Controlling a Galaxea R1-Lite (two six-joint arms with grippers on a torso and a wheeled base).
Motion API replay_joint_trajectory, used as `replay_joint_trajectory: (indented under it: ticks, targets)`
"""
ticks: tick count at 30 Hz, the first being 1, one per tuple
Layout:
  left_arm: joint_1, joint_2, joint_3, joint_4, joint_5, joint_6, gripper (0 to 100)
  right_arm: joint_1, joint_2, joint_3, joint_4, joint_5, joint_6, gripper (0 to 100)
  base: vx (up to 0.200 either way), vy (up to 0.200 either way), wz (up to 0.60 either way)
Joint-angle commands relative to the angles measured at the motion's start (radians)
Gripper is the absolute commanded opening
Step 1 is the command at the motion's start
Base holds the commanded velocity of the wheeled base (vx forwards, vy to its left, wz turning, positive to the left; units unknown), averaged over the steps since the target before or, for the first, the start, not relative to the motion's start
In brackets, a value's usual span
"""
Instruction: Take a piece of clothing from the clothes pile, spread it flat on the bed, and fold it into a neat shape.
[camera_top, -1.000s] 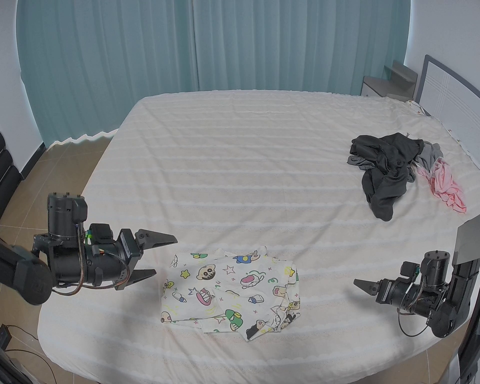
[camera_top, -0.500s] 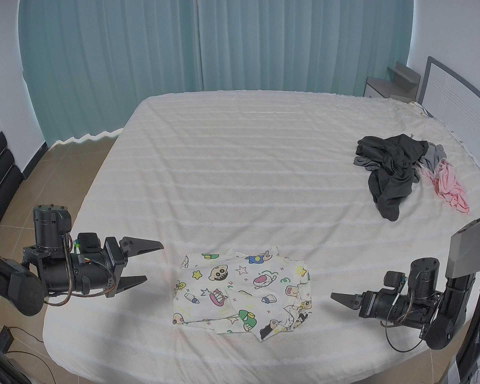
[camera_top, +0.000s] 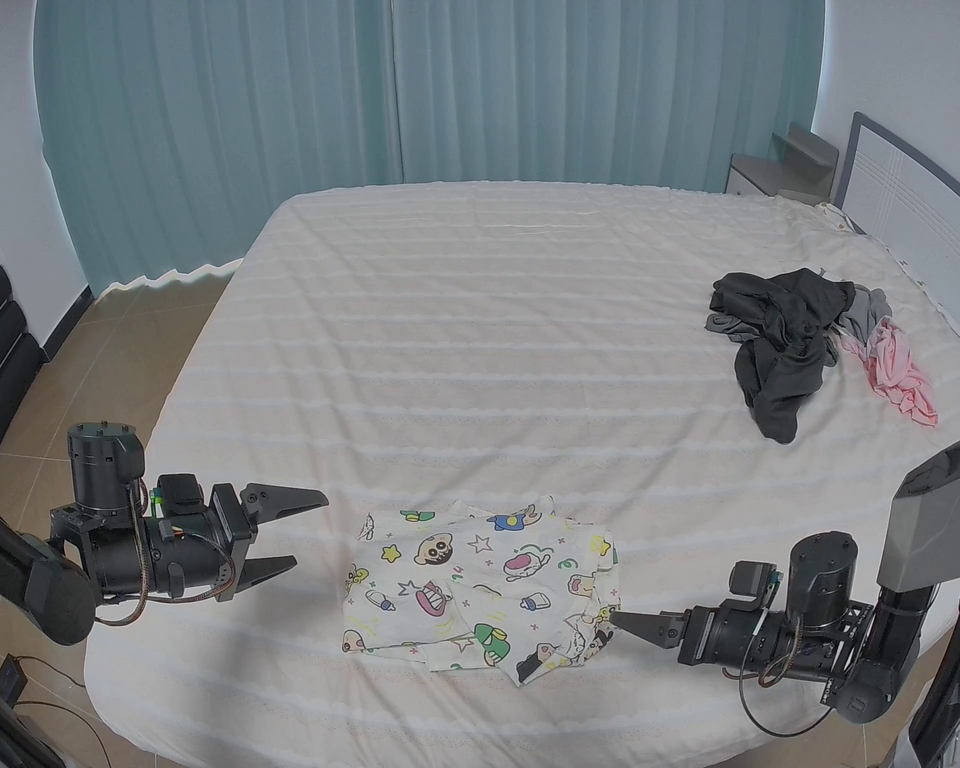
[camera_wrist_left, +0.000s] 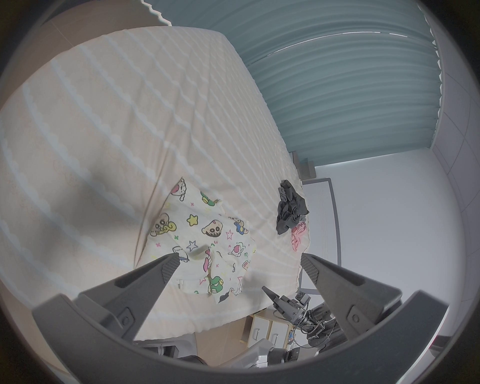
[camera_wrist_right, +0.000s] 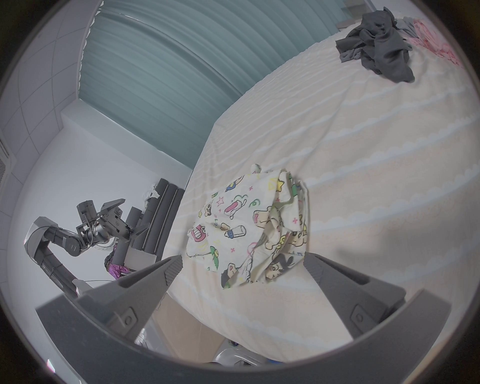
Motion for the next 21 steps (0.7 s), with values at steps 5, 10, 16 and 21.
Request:
replay_joint_trajectory:
  ticks: [5, 10, 16, 21]
  targets:
    - [0.000, 0.046, 0.004, -0.006, 0.000, 0.000, 100, 0.125, 0.050, -0.042, -0.015, -0.056, 0.074, 100, 0.000, 0.200, 0.00]
    - [0.000, 0.057, 0.004, -0.008, 0.000, 0.000, 100, 0.145, 0.080, -0.075, -0.015, -0.056, 0.077, 100, 0.000, 0.200, 0.00]
    - [0.000, 0.066, 0.004, -0.008, 0.002, 0.003, 100, 0.153, 0.123, -0.055, -0.015, -0.059, 0.076, 100, 0.000, 0.067, 0.00]
    - [0.000, 0.079, 0.004, -0.008, 0.002, 0.004, 100, 0.150, 0.143, -0.038, -0.015, -0.074, 0.073, 100, 0.000, 0.000, 0.00]
